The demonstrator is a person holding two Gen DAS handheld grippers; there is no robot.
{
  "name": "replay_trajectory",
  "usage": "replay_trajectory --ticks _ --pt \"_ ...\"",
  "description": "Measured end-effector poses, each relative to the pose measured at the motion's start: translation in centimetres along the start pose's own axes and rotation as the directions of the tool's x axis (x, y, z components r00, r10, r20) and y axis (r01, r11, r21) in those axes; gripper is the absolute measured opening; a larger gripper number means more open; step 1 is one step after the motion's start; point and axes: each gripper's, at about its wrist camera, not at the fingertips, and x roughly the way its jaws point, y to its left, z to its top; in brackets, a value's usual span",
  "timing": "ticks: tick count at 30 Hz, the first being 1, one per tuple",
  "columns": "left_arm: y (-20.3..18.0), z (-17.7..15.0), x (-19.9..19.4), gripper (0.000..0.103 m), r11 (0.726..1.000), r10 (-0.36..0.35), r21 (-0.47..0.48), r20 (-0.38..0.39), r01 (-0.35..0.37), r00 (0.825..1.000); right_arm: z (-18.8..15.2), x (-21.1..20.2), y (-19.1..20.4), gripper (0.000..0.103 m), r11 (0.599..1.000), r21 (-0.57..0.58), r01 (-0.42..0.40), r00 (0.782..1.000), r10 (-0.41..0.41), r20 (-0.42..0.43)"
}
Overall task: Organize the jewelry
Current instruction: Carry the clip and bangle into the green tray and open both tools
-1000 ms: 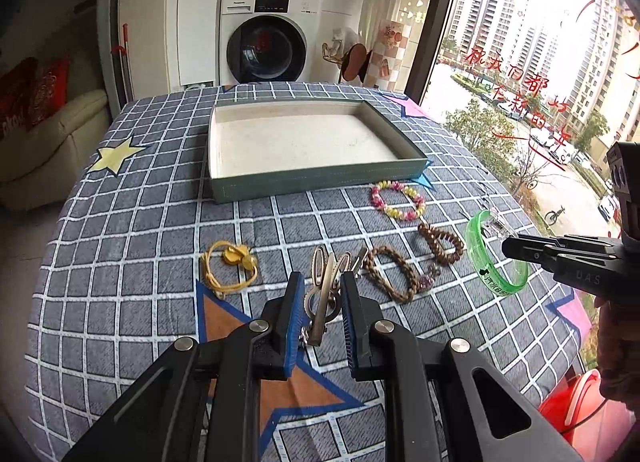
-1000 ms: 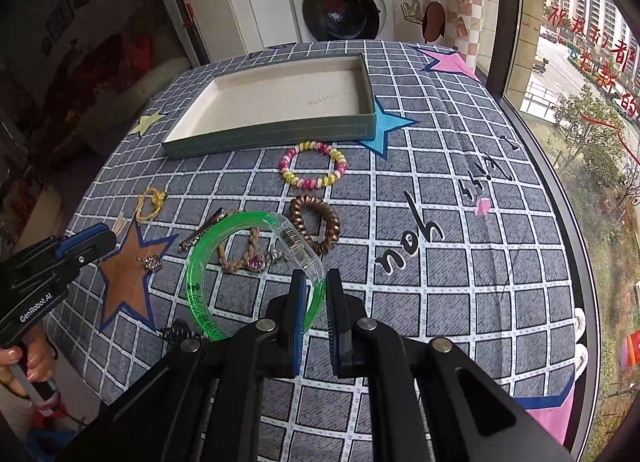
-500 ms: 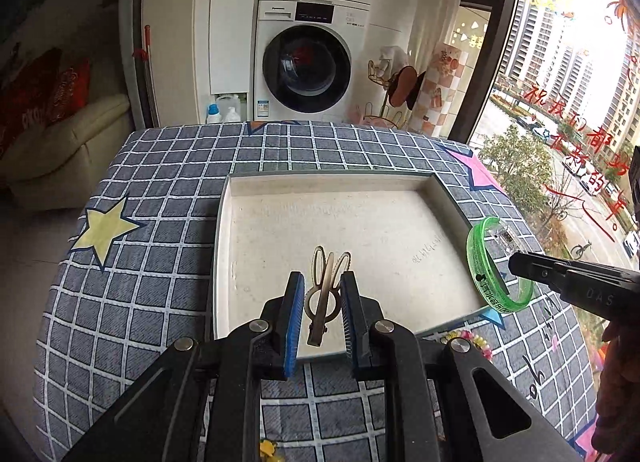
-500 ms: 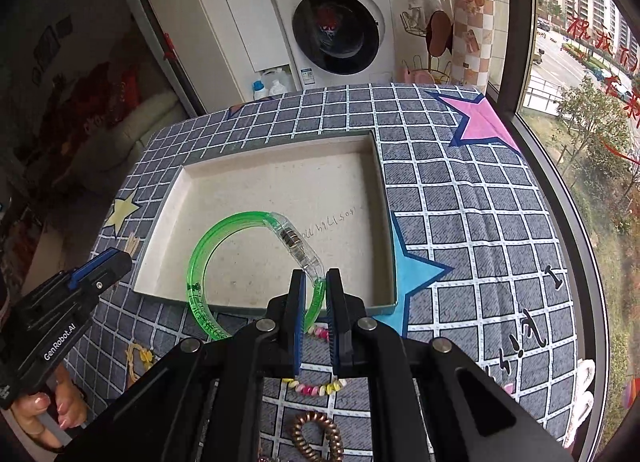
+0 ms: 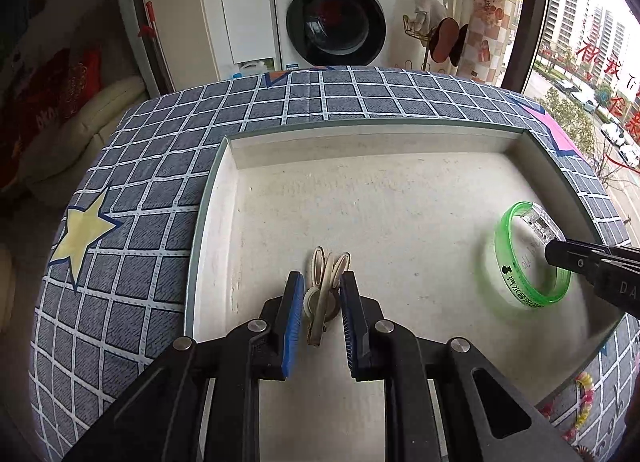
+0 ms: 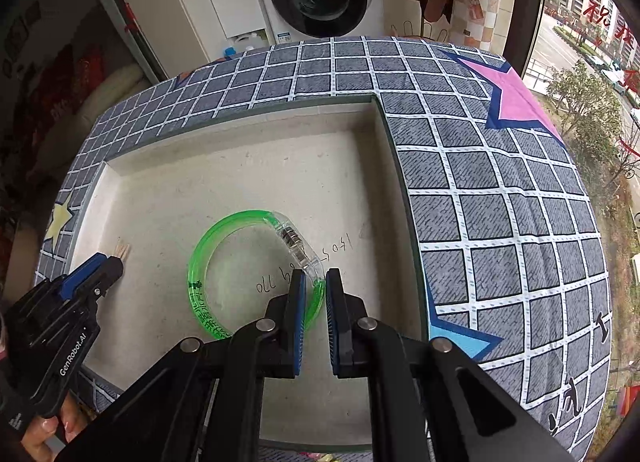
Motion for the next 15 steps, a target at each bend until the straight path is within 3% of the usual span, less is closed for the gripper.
replay_trajectory --ticks 7,8,10,11,12,13,14,15 --pt "-0.5 -0.1 0.0 0.032 0.998 0.044 0.049 0.039 -0.045 0.998 -0.4 0.3 0.9 0.013 0.996 -0.074 0.055 0.998 -0.054 0.019" --pt "-0.5 -0.1 -0.1 0.032 0.998 0.042 0.050 0.039 -0.044 0.998 -0.6 0.2 0.9 0.019 0.996 -0.070 0.047 0.999 -0.046 0.019" --pt "-0.4 -0.3 -0.2 0.032 0.998 0.032 0.043 0.042 -0.034 0.999 -1.2 -0.1 1.0 0.040 0.997 -0.069 0.034 0.999 -0.033 0.017" --pt "-0.2 -0.3 -0.3 0.032 0.999 0.027 0.037 0.041 -0.028 0.999 -1.5 -0.2 1.2 0.062 0.996 -0.074 0.048 0.999 -0.047 0.014" --pt "-0.1 -0.4 -0.3 0.033 0.999 0.022 0.032 0.040 -0.024 0.999 -1.7 -0.2 1.2 0.068 0.995 -0.076 0.057 0.998 -0.056 0.012" --pt "-0.1 -0.4 -0.4 0.064 0.999 0.021 0.029 0.040 -0.022 0.999 -2.0 -0.3 1.3 0.068 0.995 -0.080 0.058 0.998 -0.057 0.020" --pt "-0.1 -0.4 -0.6 0.088 0.999 0.028 0.025 0.042 -0.029 0.999 -2.2 -0.5 1.3 0.068 0.995 -0.079 0.058 0.998 -0.056 0.029" --pt "-0.1 -0.5 -1.1 0.103 0.999 0.046 0.016 0.064 -0.047 0.997 -2.2 -0.7 1.2 0.068 0.996 -0.069 0.047 0.998 -0.044 0.038"
